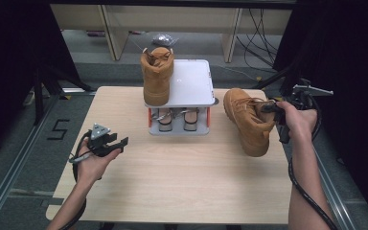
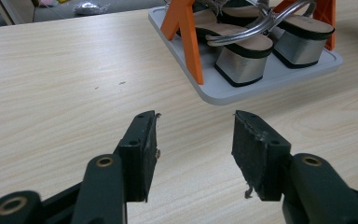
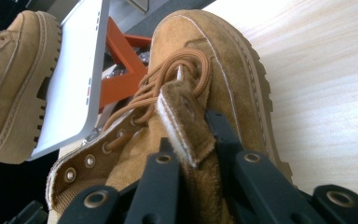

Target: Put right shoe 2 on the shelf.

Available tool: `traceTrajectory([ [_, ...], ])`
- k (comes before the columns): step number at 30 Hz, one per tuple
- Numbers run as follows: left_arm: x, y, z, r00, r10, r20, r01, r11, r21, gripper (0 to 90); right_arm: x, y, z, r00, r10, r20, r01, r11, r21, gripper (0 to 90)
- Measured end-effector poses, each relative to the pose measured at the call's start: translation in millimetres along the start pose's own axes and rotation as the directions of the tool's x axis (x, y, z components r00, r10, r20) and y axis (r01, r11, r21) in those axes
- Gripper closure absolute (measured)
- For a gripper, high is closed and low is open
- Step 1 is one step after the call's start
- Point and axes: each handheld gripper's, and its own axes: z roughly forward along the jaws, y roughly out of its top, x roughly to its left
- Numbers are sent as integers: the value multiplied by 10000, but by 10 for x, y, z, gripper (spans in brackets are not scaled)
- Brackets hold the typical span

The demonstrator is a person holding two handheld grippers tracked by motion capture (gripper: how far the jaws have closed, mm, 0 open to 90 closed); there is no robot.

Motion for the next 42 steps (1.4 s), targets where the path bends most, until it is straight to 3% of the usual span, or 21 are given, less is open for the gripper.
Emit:
traceTrajectory([
  [1,-2,0,0,10000,1,0,-1,10000,6,493,11,15,-9,9995,-98,303,95,9999,113,841],
  [2,-3,0,2,10000,-5,11,5,10000,9,493,-1,23,-1,9990,-342,301,342,9994,-7,841],
  [4,-3,1,3,10000,5,11,-5,10000,13,492,32,37,7,9997,-146,179,148,9998,-93,841],
  [6,0,1,3,10000,2,11,-2,10000,9,493,29,52,24,9994,-335,34,336,9987,-372,841],
  [9,2,-1,2,10000,-15,10,15,10000,10,492,80,76,31,9999,121,-60,-123,9993,-359,840],
  [11,3,-2,2,10000,-19,7,19,10000,-12,492,92,97,31,10000,25,53,-24,9996,-294,839],
  [12,2,-2,1,10000,-21,10,21,10000,-21,492,82,99,37,9999,-98,-130,93,9993,-349,839],
  [14,-1,-2,0,10000,-17,11,17,10000,-26,492,109,111,56,9999,117,-114,-122,9988,-473,840],
  [16,1,-2,-1,10000,-17,46,18,10000,-10,492,107,119,60,9998,-118,-129,111,9987,-491,840],
  [17,3,-1,-2,10000,-4,45,4,10000,-3,492,133,126,72,9999,105,-95,-110,9984,-547,839],
  [28,6,-9,-1,10000,-27,27,27,10000,-12,491,231,189,60,9988,170,-453,-206,9966,-798,838],
  [33,11,-10,-6,10000,-20,9,20,10000,5,491,256,213,76,9996,-127,-258,101,9951,-984,838],
  [35,11,-9,-7,10000,-46,-5,46,10000,-29,491,295,215,74,9991,261,-328,-287,9962,-827,837],
  [37,13,-9,-8,10000,-44,-3,44,10000,-27,491,293,220,97,9994,-205,-277,172,9935,-1125,838],
  [38,15,-8,-8,10000,-36,-17,36,10000,-24,491,317,218,99,9994,48,-339,-84,9943,-1061,837],
  [42,22,-8,-14,10000,-45,-6,45,10000,-32,491,353,234,114,9995,-6,-330,-31,9936,-1128,838],
])
